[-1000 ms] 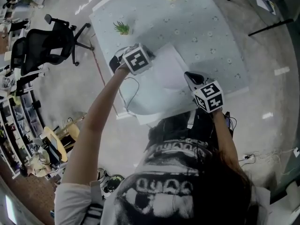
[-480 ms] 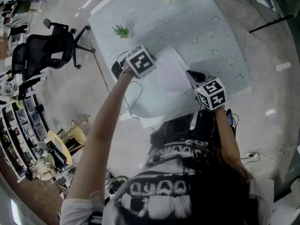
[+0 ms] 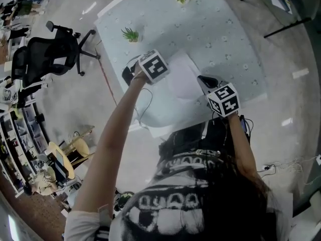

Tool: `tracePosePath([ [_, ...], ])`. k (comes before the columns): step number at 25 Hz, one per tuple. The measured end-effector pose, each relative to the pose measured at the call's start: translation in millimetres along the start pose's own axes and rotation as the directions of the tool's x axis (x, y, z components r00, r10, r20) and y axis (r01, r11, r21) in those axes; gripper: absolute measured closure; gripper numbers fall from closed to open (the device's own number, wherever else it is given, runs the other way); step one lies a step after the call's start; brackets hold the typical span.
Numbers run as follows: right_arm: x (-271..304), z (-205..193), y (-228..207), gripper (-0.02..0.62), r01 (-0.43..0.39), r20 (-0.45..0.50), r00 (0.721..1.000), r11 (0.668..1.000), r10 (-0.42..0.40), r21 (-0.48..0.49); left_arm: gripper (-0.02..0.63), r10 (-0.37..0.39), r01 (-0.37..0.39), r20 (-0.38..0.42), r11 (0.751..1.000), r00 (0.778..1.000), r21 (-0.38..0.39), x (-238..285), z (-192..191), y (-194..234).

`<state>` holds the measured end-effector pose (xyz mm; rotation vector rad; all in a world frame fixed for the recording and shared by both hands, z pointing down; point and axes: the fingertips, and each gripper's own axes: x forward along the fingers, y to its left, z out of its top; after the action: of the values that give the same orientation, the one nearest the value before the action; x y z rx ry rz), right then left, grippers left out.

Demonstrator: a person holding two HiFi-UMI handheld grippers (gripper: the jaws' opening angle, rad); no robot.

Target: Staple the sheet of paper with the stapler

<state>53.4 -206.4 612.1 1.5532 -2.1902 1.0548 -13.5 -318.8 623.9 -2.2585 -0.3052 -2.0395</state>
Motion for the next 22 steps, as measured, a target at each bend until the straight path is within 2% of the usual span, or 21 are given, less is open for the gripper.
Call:
tracePosePath([
  [4,-5,11,9,0.591,-0.004,0.005,1.000,0.999,0.004,-0.035,0.603,0.009,-0.009,0.040,1.000,0.999,-0.012,1,-1,-2],
  [6,-8,21,18,0.591,-0.011,0.015,1.000,0.998,0.012,-0.060,0.603,0.041,-0.039,0.083,0.999,0.996,-0.030,-4,-4,-3],
  [9,-16,32,34,0.591,-0.020,0.024,0.999,0.995,0.022,-0.099,0.603,0.120,-0.108,0.185,0.991,0.975,-0.074,-18,-5,-5],
  [11,-23,35,42,0.589,-0.016,0.029,0.999,0.993,0.019,-0.119,0.603,0.133,-0.103,0.256,0.987,0.957,-0.127,-25,-5,-14],
  [16,-40,39,68,0.590,0.000,0.050,0.999,0.986,0.009,-0.166,0.603,0.192,-0.101,0.429,0.969,0.883,-0.227,-57,-4,-45],
  [19,-49,36,92,0.590,0.007,0.067,0.998,0.982,0.006,-0.187,0.603,0.222,-0.097,0.502,0.960,0.836,-0.263,-74,-12,-69],
  [22,-60,31,116,0.591,0.018,0.095,0.995,0.979,0.001,-0.201,0.603,0.262,-0.100,0.574,0.949,0.776,-0.299,-91,-19,-91],
])
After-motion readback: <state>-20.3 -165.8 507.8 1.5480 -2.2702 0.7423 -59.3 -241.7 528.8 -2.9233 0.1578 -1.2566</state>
